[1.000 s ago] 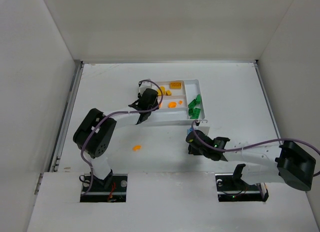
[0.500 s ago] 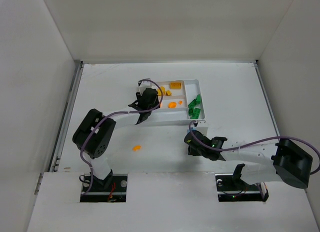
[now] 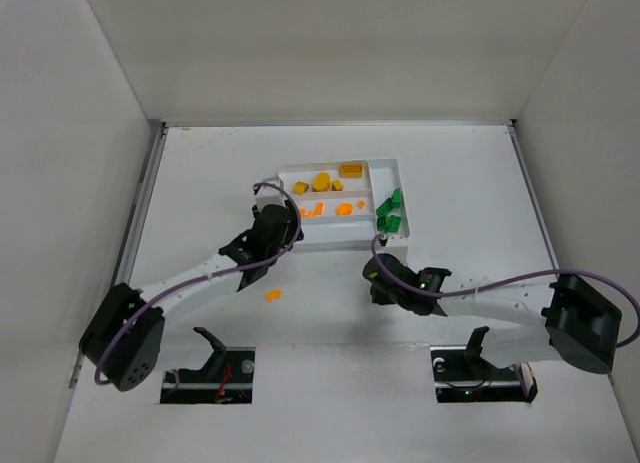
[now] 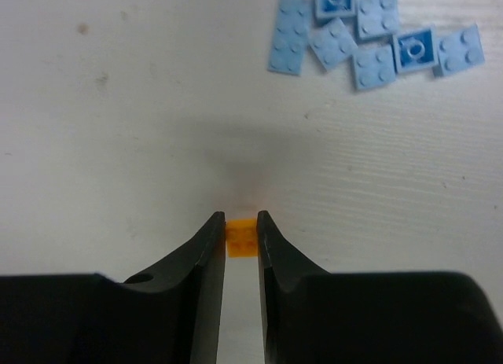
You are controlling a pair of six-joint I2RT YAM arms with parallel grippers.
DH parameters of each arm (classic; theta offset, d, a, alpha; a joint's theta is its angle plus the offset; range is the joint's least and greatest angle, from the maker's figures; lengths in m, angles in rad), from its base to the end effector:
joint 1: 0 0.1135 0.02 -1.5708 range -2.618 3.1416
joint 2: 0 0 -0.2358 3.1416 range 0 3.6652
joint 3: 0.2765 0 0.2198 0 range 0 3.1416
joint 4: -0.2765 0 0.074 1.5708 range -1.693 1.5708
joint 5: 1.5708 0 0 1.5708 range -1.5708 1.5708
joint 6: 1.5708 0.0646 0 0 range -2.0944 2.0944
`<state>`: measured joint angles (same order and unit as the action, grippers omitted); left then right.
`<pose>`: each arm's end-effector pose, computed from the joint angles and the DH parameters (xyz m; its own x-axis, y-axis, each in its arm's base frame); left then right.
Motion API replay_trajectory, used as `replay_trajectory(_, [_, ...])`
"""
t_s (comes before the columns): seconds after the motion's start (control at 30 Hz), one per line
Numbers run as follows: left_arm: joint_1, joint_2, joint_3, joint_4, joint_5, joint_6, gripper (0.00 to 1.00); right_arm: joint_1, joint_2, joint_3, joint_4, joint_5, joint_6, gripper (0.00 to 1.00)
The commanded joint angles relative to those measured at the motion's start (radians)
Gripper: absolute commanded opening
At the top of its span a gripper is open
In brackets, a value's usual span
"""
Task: Sort the legos into containers by color
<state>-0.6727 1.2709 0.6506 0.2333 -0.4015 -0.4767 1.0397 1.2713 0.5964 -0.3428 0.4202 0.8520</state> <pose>0.2354 -0.1553 0.2143 -0.3956 -0.2249 -0.8905 0.1227 0.9479 -0.2939 0.1356 0.1788 0.1404 -0.7946 0.0040 -0.6072 -0.1226 0.9783 0.1668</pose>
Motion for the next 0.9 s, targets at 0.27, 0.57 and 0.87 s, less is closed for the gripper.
replay_trajectory(0.27, [-0.080, -0.310, -0.157, -0.355, -0.027, -0.101, 0.44, -0.201, 0.187, 0.374, 0.229, -0.116, -0.257, 0.23])
replay_trajectory(0.57, [-0.218, -0.389, -0.155, -0.615, -0.094, -0.292, 0.54, -0.352, 0.509, 0.658, 0.286, -0.178, -0.318, 0.23])
replay_trajectory(0.87, [-0.282, -0.403, -0.146, -0.769, -0.120, -0.441, 0.65, -0.392, 0.628, 0.769, 0.278, -0.179, -0.347, 0.26])
